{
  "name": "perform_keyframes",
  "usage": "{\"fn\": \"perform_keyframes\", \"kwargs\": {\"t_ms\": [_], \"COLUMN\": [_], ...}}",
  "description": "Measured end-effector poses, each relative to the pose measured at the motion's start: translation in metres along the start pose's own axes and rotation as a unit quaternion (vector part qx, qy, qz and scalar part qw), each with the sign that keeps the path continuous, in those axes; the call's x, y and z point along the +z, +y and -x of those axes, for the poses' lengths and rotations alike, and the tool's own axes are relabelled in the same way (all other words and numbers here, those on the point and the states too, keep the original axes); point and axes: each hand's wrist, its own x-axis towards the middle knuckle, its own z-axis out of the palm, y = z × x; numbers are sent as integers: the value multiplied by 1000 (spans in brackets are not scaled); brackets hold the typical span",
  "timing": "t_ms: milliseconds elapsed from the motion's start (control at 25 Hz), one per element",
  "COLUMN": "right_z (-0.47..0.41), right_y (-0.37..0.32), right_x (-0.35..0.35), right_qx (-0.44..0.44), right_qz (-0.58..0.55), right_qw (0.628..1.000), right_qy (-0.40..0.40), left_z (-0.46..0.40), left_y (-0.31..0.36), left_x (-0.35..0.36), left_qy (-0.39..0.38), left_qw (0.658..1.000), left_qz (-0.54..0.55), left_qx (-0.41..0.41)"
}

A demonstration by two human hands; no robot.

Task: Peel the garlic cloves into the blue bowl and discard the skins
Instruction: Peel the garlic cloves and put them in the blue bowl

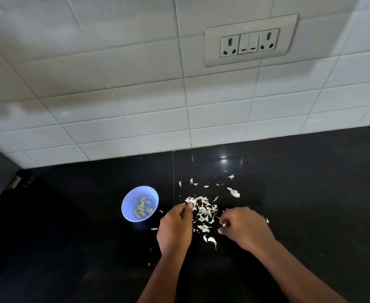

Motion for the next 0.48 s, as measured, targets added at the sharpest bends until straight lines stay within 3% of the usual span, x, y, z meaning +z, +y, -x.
{"fn": "perform_keyframes", "kwargs": {"t_ms": [280,320,400,480], "right_z": [-1,-1,-3,-5], "right_y": [13,16,20,17], "right_x": [22,23,19,11], "right_qx": [-36,-35,-21,7], "right_qz": [22,-28,-234,-444], "right_qw": [999,999,972,895], "right_qy": [11,20,14,-40], "left_z": [12,15,21,26], "left_y": [2,4,11,18], "left_x": [16,19,24,27], "left_qy": [-28,-35,-74,-129], "left_qw": [996,992,977,957], "left_qz": [86,117,195,248], "left_qx": [-15,-18,-48,-82]}}
